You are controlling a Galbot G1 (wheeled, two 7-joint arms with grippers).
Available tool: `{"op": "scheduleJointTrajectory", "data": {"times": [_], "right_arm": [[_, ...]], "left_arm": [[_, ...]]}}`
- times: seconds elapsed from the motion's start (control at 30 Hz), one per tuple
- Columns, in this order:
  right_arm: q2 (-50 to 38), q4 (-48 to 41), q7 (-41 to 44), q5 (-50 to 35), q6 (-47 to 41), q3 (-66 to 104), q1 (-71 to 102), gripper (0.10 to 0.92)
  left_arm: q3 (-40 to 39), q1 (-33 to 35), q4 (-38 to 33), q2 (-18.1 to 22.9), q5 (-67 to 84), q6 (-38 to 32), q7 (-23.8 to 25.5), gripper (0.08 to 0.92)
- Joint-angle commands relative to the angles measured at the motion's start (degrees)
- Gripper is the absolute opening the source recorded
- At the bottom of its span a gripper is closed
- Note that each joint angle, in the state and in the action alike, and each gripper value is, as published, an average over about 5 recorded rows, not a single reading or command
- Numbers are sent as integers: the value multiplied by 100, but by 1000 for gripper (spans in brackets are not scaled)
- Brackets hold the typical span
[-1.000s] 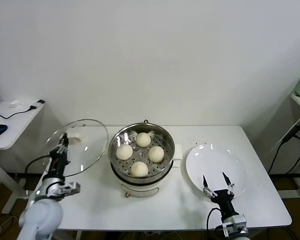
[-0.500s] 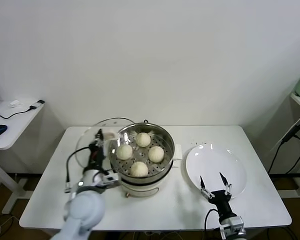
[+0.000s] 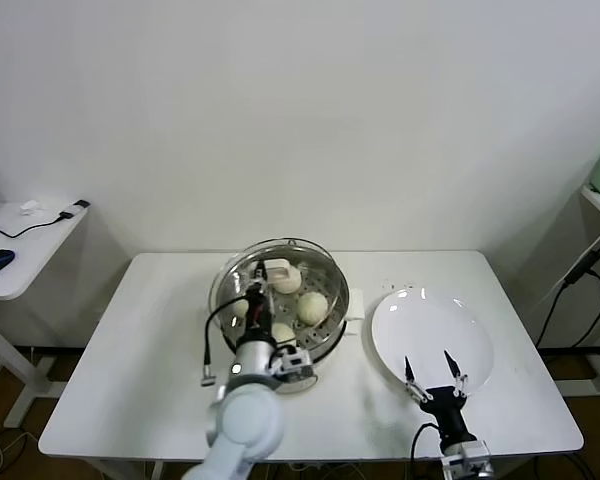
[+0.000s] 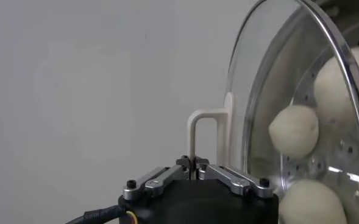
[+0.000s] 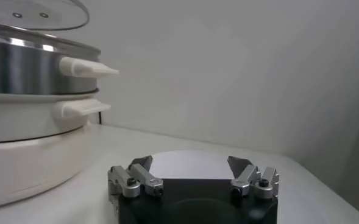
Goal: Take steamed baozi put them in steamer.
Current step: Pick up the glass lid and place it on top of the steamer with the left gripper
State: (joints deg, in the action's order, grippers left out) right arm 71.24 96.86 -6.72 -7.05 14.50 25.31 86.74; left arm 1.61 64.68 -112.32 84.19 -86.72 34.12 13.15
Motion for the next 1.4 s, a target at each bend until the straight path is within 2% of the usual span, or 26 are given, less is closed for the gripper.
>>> {"op": "scheduleJointTrajectory", "data": {"times": [0.03,0.23,0.67,0.93,1.2,1.3,1.4], "right_arm": [[45,-52,-107,-20,151,67,11,823],[104,-103,-282,73,153,104,-27,823],[165,-142,-544,174,175,59,-97,823],[178,-133,-522,202,193,45,-48,823],[214,-78,-483,209,202,28,-5,823],[215,-56,-453,208,195,33,16,823],[206,-31,-423,206,183,38,33,823]], "left_arm": [[-382,-113,197,454,-517,147,122,131],[-458,-110,408,555,-647,158,60,131],[-238,-11,536,252,-708,128,-39,131],[-165,-35,703,156,-632,92,-320,131],[-126,8,785,99,-624,23,-386,138],[-116,1,802,95,-619,5,-419,190],[-102,-2,759,76,-597,-5,-419,275]]}}
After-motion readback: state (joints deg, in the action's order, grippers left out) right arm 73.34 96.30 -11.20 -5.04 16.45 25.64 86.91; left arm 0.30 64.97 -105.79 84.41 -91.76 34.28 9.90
